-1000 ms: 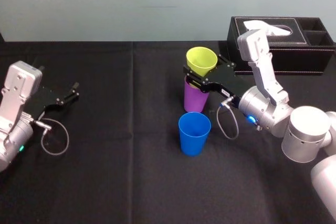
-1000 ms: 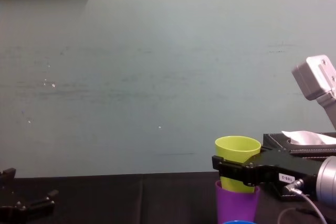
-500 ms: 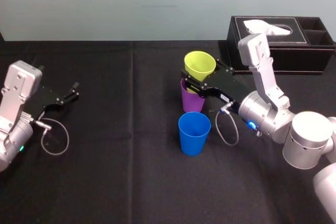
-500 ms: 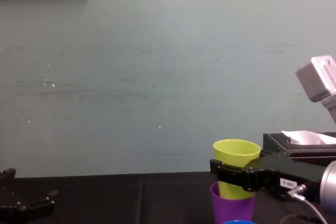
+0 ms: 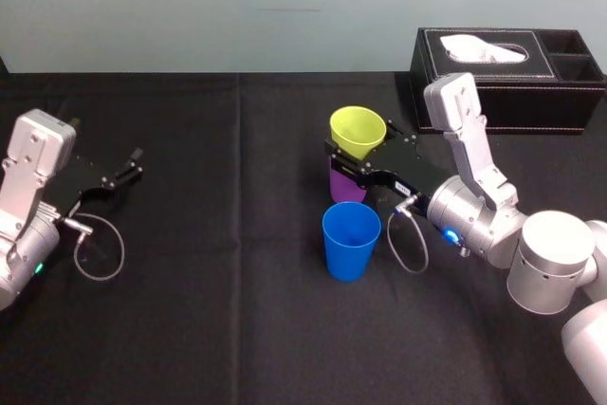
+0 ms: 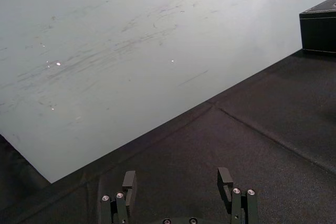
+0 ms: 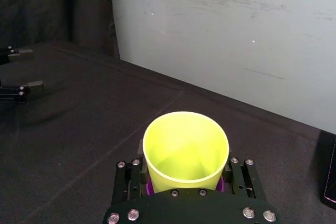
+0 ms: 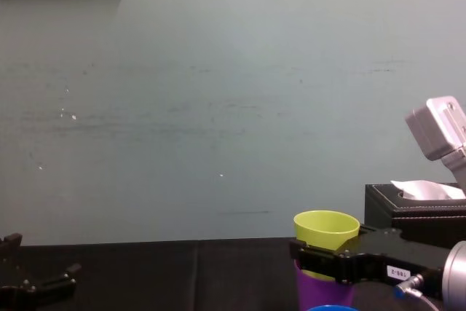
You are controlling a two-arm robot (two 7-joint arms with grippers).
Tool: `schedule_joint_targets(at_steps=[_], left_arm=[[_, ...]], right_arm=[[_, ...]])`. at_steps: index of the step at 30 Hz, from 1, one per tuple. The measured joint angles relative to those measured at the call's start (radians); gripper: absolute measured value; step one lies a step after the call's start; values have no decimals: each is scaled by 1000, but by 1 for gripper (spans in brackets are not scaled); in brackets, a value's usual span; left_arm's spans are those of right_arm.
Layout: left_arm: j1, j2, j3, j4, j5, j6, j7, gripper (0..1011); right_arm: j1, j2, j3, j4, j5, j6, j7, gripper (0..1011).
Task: Stack the three plastic cups sequentially using one hand.
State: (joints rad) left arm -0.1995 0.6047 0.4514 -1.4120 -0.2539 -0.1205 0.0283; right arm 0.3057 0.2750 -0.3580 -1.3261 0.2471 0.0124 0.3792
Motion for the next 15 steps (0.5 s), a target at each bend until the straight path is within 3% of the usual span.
schedule_joint_targets(at_steps=[15], left_arm=[[0,0,0,0,0,0,0,1011]], right_arm=[[1,-3,-4,10,-1,-1,-1,746]])
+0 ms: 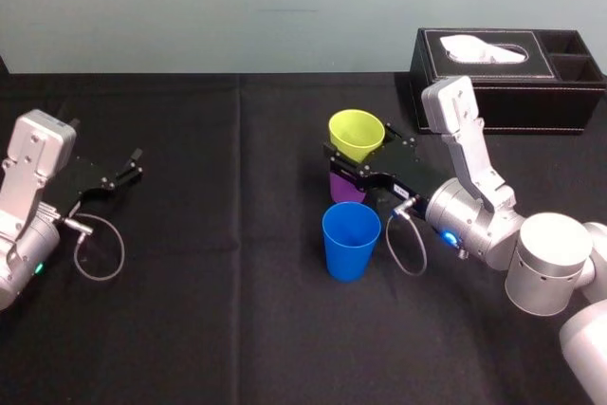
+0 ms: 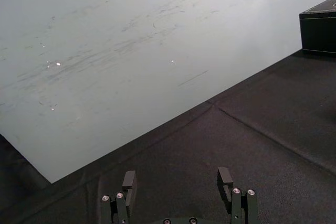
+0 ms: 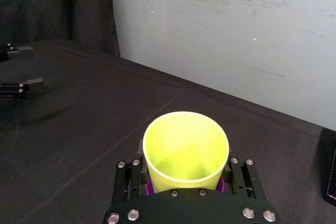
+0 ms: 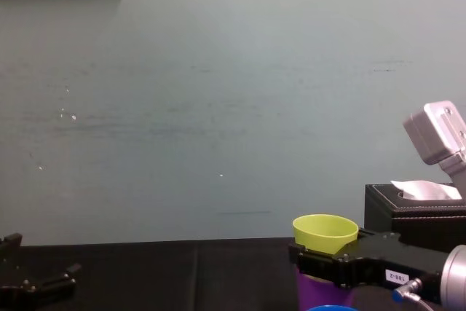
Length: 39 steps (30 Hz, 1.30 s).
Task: Stack the three plastic cups sequentially using one hand.
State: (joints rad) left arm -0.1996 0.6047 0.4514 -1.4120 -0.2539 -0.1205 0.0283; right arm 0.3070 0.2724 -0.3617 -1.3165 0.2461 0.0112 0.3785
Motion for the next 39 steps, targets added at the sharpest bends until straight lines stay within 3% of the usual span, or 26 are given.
schedule_joint_targets(at_steps=[5,14,29,39], left_arm=[[0,0,0,0,0,0,0,1011],[0,0,0,0,0,0,0,1011],[0,0,0,0,0,0,0,1011],[0,0,0,0,0,0,0,1011]], right_arm=[[0,0,0,0,0,0,0,755],[0,0,0,0,-1,0,0,997],[-1,1,0,-3,-2,-1,-1,1000],[-12,16,13,-50,-10,-20,-10,1000]])
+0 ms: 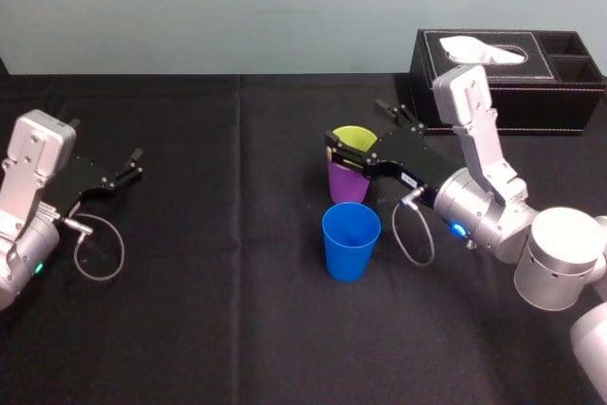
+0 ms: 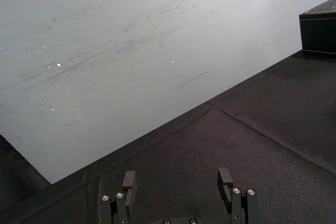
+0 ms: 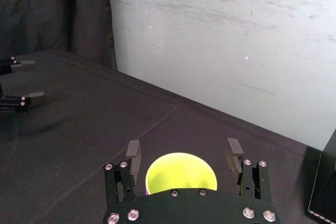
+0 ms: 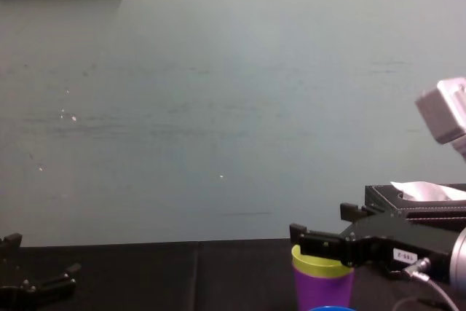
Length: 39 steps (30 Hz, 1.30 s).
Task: Stack the three plastic cups sequentially using one hand.
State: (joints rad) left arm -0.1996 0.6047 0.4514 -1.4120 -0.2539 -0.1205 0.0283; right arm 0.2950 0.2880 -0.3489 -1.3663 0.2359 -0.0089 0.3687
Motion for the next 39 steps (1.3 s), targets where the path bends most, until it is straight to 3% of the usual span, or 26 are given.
schedule_joint_targets(at_steps=[10,21,27,39], left_arm=[[0,0,0,0,0,0,0,1011],[0,0,0,0,0,0,0,1011],[0,0,0,0,0,0,0,1011],[0,0,0,0,0,0,0,1011]], right_arm=[[-44,32,28,-86,17,-5,2,1000],[-147,109,78,-221,77,-12,33,1000],[-270,175,123,-300,112,-34,40,1000],[-461,241,174,-327,128,-111,55,1000]])
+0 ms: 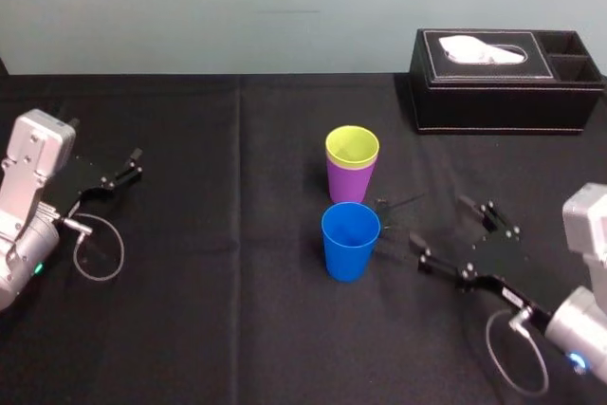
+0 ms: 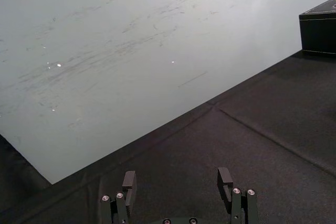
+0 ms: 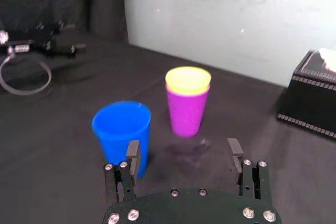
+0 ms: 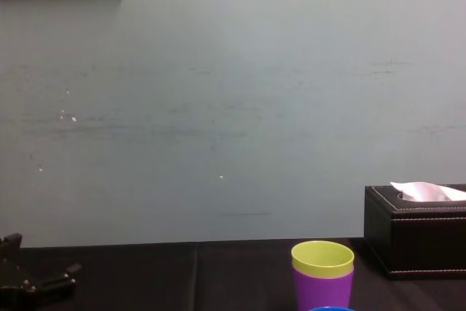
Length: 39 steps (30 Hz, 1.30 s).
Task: Stack the three plastic cups sequentially using one hand.
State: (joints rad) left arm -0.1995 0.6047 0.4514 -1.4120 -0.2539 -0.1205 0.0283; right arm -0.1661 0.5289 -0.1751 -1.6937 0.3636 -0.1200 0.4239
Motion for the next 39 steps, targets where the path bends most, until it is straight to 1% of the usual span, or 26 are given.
schedule_joint_targets(at_steps=[4,10,14,17,24,33,39], left_arm=[[0,0,0,0,0,0,0,1011],[0,0,0,0,0,0,0,1011],[0,0,0,0,0,0,0,1012],[0,0,0,0,0,0,0,1011],[0,0,0,0,0,0,0,1011],[0,0,0,0,0,0,0,1011],[0,0,0,0,0,0,0,1011]], right_arm=[[-19,7,-7,10,-10,-14,12,1000],[-18,8,-42,38,-27,-31,46,1000],[0,-2,-68,55,-40,-33,55,1000],[25,-18,-92,76,-53,-36,57,1000],[68,-45,-124,106,-56,-45,68,1000],[116,-74,-153,137,-51,-45,72,1000],[142,-92,-166,161,-50,-43,67,1000]])
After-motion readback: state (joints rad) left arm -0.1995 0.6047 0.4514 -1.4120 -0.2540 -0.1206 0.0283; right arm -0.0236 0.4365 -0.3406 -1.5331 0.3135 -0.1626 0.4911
